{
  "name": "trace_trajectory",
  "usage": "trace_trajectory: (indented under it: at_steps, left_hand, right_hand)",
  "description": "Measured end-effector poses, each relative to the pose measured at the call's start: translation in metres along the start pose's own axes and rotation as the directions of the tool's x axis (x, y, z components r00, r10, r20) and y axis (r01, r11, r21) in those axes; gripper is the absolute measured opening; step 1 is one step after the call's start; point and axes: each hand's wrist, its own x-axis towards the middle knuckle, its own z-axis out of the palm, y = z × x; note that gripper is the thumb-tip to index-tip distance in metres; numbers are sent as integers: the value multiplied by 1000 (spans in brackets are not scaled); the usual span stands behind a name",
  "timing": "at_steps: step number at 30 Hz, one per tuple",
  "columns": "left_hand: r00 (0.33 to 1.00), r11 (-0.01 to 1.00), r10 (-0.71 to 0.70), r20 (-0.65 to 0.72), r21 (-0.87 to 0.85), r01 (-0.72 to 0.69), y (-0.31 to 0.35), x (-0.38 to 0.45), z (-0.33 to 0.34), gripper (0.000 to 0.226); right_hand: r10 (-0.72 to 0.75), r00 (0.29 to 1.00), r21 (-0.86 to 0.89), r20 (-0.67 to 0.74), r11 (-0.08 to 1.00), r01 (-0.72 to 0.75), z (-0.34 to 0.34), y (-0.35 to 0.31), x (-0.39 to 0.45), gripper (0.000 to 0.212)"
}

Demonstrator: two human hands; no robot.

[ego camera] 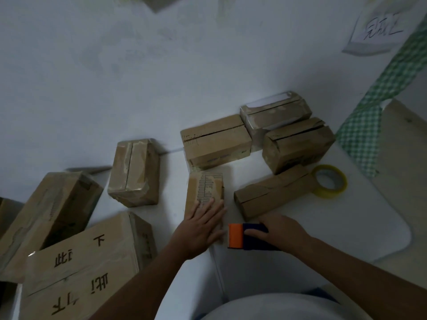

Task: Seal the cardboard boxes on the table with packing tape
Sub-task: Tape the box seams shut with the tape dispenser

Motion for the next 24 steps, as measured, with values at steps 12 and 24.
trace_trajectory:
  at_steps: [12, 24]
  left_hand:
    - [1000, 1000, -17, 2, -25, 17, 5, -1, -7, 64]
    - [973, 994, -72, -220, -93, 53, 41, -11, -7, 37]
  right_hand:
    - [111, 993, -46, 46, 993, -109, -2, 20, -13, 63]
    - [174, 978, -101, 116, 981, -163, 6, -1, -9, 57]
